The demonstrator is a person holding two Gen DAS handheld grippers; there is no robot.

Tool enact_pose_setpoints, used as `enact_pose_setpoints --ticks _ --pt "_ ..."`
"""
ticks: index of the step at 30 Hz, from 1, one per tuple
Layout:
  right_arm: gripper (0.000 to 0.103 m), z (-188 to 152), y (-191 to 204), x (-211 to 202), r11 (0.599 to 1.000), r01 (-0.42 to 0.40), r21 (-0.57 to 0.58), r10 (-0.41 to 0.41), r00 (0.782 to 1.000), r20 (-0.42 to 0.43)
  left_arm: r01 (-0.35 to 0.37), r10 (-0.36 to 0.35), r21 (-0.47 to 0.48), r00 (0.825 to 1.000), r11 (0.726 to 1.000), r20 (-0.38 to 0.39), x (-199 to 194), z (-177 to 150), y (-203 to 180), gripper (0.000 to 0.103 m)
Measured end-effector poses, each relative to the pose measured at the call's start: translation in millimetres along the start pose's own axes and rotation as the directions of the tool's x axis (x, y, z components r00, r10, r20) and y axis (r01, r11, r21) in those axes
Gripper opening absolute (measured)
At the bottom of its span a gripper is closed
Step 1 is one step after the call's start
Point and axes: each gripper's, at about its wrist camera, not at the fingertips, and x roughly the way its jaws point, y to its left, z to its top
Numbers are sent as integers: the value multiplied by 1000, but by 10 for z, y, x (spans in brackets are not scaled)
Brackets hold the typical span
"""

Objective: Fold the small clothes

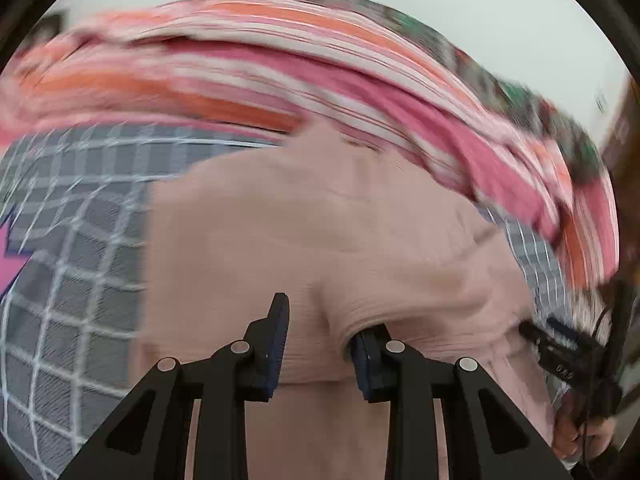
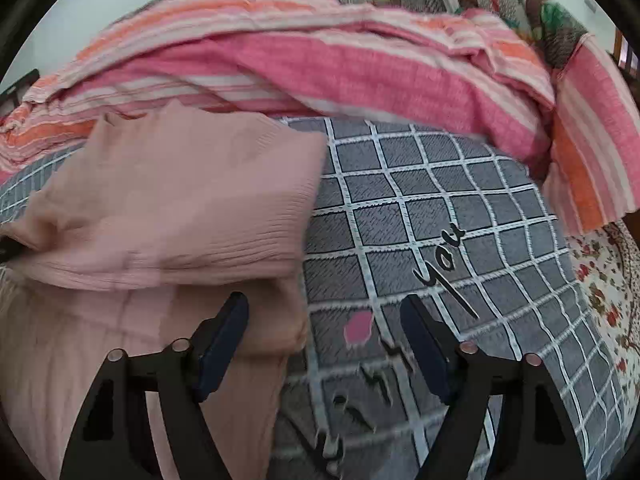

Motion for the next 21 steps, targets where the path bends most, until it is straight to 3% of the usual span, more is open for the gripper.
enact_pose_setpoints --ticks 1,4,8,12,15,17,18,21 --pt "64 19 -32 33 1000 -9 18 9 1000 -3 11 -12 -25 1000 1000 -18 -8 -10 138 28" --pt "63 34 -184 150 992 -58 114 60 998 -13 59 -66 -84 994 995 -84 33 -53 444 26" --pt "61 -14 -294 118 983 -82 164 80 997 23 115 -123 -115 990 987 -69 30 -105 617 26" --pt "61 25 -179 42 992 -74 99 70 997 44 143 -152 -125 986 982 -71 41 -98 657 25" --pt "61 74 24 48 997 -78 0 78 996 48 119 -121 -67 992 991 -28 -18 -20 536 7" --pt "48 105 74 60 998 -62 -18 63 997 49 111 -111 -29 994 993 2 -64 56 463 6" --pt "31 109 43 44 999 -45 1 44 997 59 113 -113 -12 994 994 12 -82 94 439 6" --pt "31 64 -173 41 989 -89 121 82 995 60 125 -126 14 991 992 41 -91 275 347 6"
